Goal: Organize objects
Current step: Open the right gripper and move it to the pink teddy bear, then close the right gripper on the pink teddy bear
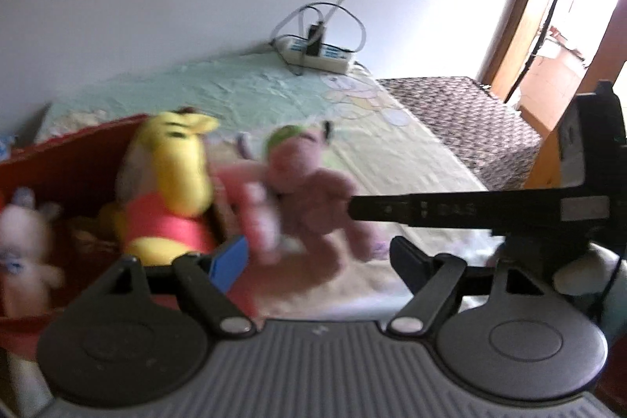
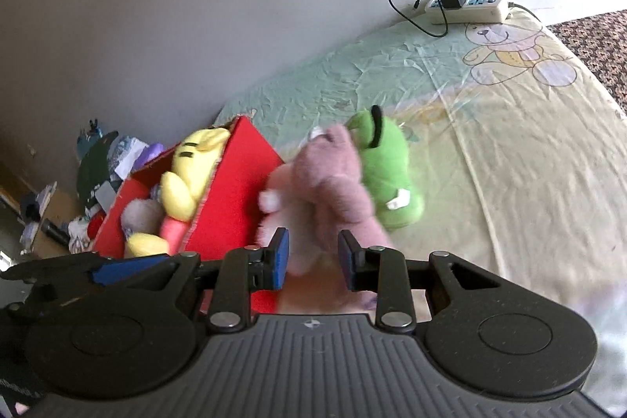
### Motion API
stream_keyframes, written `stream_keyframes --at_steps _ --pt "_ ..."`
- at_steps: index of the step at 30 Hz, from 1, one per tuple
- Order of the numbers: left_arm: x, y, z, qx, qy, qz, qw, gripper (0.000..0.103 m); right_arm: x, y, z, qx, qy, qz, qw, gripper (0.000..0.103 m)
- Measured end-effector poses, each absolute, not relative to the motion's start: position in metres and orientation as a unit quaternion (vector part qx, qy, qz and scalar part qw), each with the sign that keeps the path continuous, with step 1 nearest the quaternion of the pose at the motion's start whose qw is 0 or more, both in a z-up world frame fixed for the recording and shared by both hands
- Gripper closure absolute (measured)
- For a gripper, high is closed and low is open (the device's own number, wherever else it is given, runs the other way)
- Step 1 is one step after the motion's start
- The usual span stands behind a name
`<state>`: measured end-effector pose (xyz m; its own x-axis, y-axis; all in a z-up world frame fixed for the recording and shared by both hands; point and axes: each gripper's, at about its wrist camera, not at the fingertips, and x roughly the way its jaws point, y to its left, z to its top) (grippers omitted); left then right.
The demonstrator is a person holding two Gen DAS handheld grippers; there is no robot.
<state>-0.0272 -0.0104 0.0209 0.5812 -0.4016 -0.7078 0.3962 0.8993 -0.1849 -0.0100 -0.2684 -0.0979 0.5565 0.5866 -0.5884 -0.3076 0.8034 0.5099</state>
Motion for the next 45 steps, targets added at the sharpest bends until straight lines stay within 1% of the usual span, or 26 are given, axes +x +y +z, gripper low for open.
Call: stream_keyframes --at_steps 6,13,14,16,18,22,26,31,39,41,42,43,45 --pt "-0.017 -0.059 -0.005 -0.03 0.421 -0.216 0.881 0.022 0.002 -0.292 -0.109 0.156 0.411 0.293 0.849 0.072" --pt "0.0 -0.082 -0.042 -0.047 0.463 -0.178 0.867 0.022 0.016 -0.307 -0.123 0.157 0.435 0.318 0.828 0.072" --pt "0.001 -0.083 -0.046 -0.041 0.465 -0.193 0.863 0.021 0.018 -0.308 -0.125 0.159 0.436 0.321 0.826 0.071" --pt "0.003 -0.083 -0.051 -0.046 0.467 -0.187 0.863 0.01 0.021 -0.309 -0.129 0.169 0.441 0.327 0.819 0.071" --pt "0.006 -0.084 -0.057 -0.046 0.469 -0.173 0.865 0.009 0.026 -0.309 -0.134 0.186 0.447 0.333 0.809 0.071" --pt "0.013 -0.083 -0.066 -0.04 0.475 -0.16 0.864 0.009 0.036 -0.304 -0.136 0.203 0.444 0.346 0.801 0.071" --pt "0.023 -0.08 -0.073 -0.043 0.477 -0.16 0.863 0.009 0.047 -0.294 -0.14 0.202 0.444 0.346 0.802 0.066" --pt "0.038 -0.081 -0.084 -0.049 0.48 -0.17 0.859 0.009 0.062 -0.283 -0.142 0.194 0.444 0.353 0.801 0.066" --pt "0.061 -0.08 -0.102 -0.046 0.485 -0.184 0.854 0.009 0.077 -0.28 -0.16 0.243 0.462 0.357 0.775 0.068" --pt "0.064 -0.079 -0.105 -0.047 0.487 -0.184 0.853 0.01 0.075 -0.281 -0.162 0.243 0.459 0.362 0.774 0.07" --pt "0.066 -0.08 -0.106 -0.047 0.488 -0.186 0.852 0.013 0.074 -0.283 -0.162 0.244 0.458 0.362 0.774 0.071" --pt "0.068 -0.08 -0.107 -0.048 0.489 -0.188 0.85 0.019 0.073 -0.285 -0.162 0.248 0.458 0.363 0.773 0.072" --pt "0.07 -0.08 -0.107 -0.052 0.49 -0.191 0.849 0.021 0.071 -0.292 -0.162 0.258 0.459 0.363 0.769 0.073"
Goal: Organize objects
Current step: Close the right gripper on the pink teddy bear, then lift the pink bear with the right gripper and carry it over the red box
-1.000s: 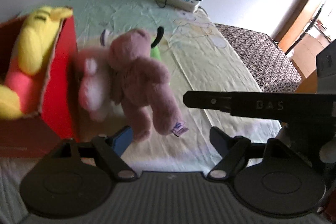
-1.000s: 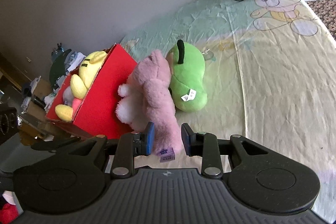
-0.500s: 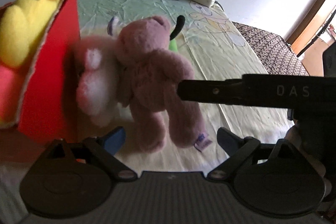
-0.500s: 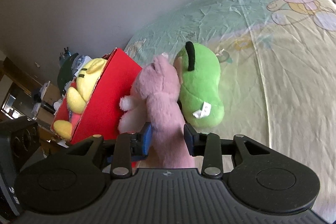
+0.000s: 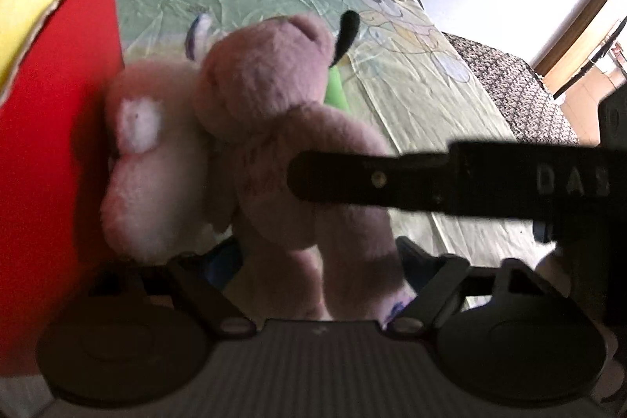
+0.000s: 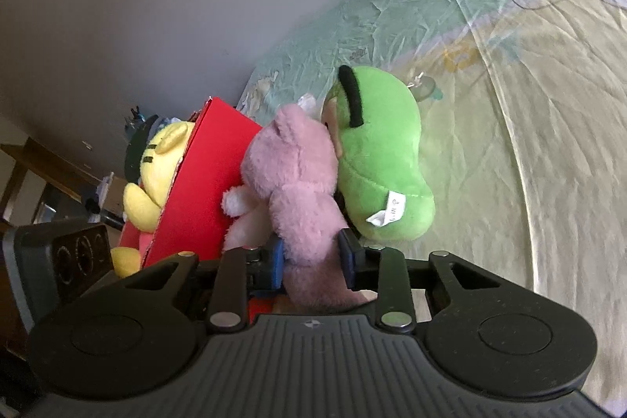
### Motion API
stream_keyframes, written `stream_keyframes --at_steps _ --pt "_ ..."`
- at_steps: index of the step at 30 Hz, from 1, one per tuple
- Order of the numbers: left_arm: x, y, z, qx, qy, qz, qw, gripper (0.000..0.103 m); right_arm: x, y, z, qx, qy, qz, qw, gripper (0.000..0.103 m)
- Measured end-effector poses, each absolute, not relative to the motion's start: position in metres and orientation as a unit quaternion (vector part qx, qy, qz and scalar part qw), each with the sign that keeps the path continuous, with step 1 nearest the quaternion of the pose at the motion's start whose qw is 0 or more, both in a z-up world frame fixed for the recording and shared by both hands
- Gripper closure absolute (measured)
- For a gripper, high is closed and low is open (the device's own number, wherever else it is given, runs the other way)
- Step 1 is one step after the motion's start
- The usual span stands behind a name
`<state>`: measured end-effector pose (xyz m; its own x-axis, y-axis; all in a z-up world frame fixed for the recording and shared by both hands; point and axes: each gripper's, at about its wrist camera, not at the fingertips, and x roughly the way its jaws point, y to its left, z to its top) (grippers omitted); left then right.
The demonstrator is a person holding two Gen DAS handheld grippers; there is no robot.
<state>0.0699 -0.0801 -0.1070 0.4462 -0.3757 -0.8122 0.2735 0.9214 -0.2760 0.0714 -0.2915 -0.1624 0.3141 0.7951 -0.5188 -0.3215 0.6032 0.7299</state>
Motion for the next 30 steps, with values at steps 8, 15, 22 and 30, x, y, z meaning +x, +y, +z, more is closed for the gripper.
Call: stream_keyframes --at_steps 8,15,22,30 --pt "0.055 -0.082 -0.096 -0.049 0.491 -0.21 0.844 0.027 0.05 -0.307 -0.16 0.263 0.473 0.371 0.755 0.074" --pt "0.02 -0.092 -0.09 -0.023 0.503 -0.222 0.835 0.029 0.024 -0.311 -0.151 0.239 0.49 0.381 0.747 0.074" --pt "-0.011 -0.084 -0.078 -0.024 0.513 -0.222 0.829 0.029 0.003 -0.301 -0.136 0.213 0.498 0.414 0.732 0.074" --pt "-0.05 -0.057 -0.061 -0.029 0.502 -0.177 0.846 0.029 -0.018 -0.258 -0.123 0.161 0.499 0.486 0.699 0.074"
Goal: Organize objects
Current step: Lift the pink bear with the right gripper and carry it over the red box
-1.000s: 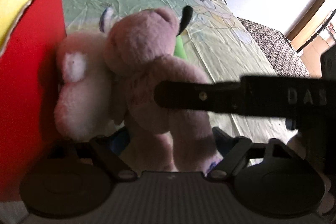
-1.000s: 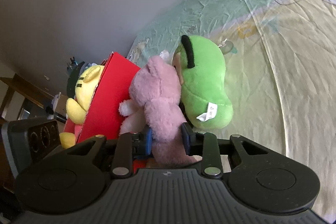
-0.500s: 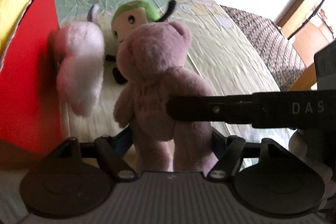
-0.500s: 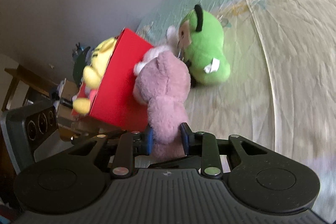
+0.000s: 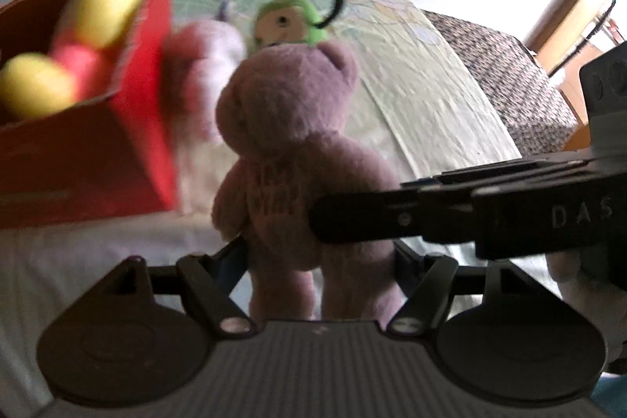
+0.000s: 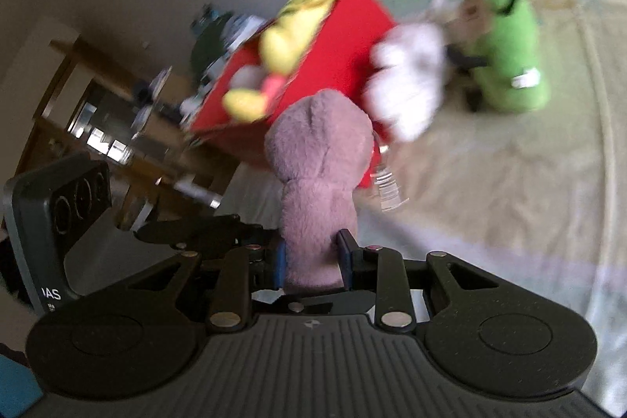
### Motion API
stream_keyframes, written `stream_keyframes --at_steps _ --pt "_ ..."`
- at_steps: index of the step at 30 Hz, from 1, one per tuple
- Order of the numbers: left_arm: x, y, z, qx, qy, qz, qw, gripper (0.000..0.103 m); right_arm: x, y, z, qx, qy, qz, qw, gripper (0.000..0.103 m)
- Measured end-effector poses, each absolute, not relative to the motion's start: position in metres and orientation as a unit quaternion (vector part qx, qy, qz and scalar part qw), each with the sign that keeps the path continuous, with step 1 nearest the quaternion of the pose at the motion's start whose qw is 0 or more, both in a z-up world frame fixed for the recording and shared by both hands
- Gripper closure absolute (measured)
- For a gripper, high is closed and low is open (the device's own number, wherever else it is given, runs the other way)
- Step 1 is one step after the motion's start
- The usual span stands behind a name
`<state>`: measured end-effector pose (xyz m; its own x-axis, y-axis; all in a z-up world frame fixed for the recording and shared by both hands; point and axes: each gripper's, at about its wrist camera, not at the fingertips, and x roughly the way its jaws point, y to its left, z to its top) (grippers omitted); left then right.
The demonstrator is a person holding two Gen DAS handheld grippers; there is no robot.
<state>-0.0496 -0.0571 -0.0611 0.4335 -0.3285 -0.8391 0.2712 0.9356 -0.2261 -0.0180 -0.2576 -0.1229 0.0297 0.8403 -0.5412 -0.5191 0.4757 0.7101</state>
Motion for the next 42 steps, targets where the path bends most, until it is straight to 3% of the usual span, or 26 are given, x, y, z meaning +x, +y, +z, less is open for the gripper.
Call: stream_keyframes --at_steps 15,24,34,42 --pt "-0.105 0.058 -0.035 -0.037 0.472 -0.12 0.873 0.029 -0.062 -0.124 -0.087 0.111 0.475 0.549 0.679 0.074" --pt "-0.119 0.148 0.0 -0.027 0.419 -0.107 0.901 0.029 -0.071 -0.063 -0.058 0.144 0.425 0.552 0.703 0.075" --pt "-0.075 0.196 0.035 -0.007 0.348 -0.154 0.925 0.029 -0.045 -0.042 -0.021 0.171 0.358 0.495 0.773 0.075" --pt "-0.021 0.193 0.046 -0.011 0.317 -0.182 0.931 0.029 -0.007 -0.039 -0.025 0.17 0.357 0.436 0.809 0.075"
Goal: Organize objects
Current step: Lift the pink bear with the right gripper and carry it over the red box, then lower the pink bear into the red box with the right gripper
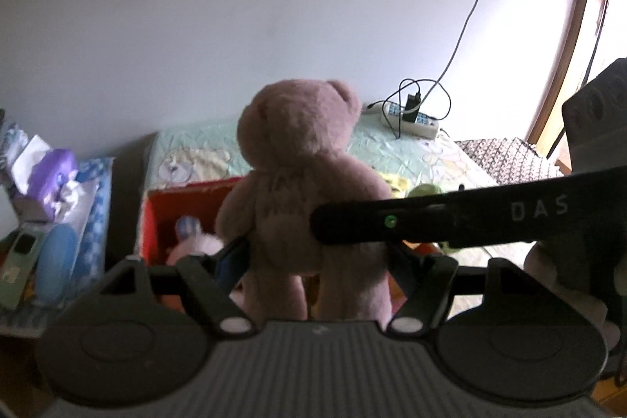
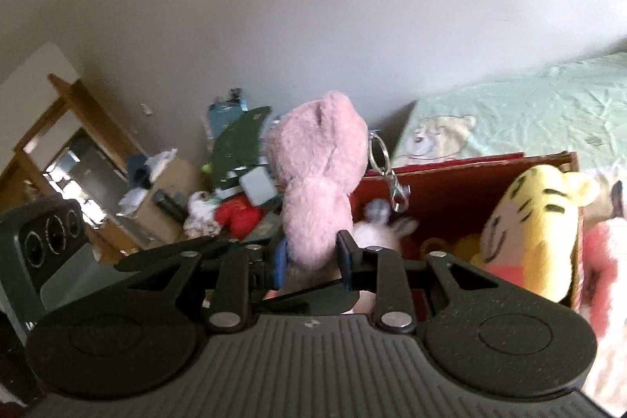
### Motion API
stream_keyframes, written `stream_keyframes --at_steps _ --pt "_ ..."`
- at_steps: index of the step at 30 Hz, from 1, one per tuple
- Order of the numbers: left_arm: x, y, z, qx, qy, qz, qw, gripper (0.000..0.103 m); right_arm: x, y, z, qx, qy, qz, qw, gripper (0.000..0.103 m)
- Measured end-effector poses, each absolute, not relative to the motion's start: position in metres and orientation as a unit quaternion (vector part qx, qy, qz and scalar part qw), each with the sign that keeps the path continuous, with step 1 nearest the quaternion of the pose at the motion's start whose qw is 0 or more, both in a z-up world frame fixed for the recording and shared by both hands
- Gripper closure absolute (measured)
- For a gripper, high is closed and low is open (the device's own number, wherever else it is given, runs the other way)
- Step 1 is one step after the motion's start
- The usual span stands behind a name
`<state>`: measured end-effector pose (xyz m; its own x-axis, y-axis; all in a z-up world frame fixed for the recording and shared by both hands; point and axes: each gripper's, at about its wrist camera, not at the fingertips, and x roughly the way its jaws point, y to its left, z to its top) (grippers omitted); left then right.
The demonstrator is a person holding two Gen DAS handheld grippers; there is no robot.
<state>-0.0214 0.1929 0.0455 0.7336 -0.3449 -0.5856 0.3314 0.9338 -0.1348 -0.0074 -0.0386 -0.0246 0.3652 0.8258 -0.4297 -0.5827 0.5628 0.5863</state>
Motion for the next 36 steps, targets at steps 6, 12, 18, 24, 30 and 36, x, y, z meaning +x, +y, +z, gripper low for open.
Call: stream_keyframes --at_steps 6,12,18,24,30,36 --pt "0.012 0.185 0.024 -0.028 0.34 -0.195 0.919 0.029 0.01 -0.036 -0.046 0.143 0.392 0.394 0.819 0.077" --pt "0.034 0.172 -0.009 -0.031 0.377 -0.21 0.901 0.032 0.024 -0.038 -0.068 0.15 0.419 0.365 0.818 0.078" --pt "0.048 0.17 -0.031 -0.041 0.406 -0.216 0.887 0.033 0.03 -0.046 -0.079 0.174 0.434 0.336 0.817 0.08" --pt "0.062 0.164 -0.041 -0.04 0.422 -0.226 0.877 0.033 0.031 -0.043 -0.086 0.156 0.435 0.309 0.831 0.081" --pt "0.074 0.16 -0.05 -0.037 0.433 -0.232 0.871 0.032 0.037 -0.041 -0.094 0.148 0.434 0.291 0.839 0.084" --pt "0.084 0.159 -0.055 -0.038 0.44 -0.233 0.866 0.03 0.036 -0.037 -0.098 0.128 0.422 0.289 0.85 0.085"
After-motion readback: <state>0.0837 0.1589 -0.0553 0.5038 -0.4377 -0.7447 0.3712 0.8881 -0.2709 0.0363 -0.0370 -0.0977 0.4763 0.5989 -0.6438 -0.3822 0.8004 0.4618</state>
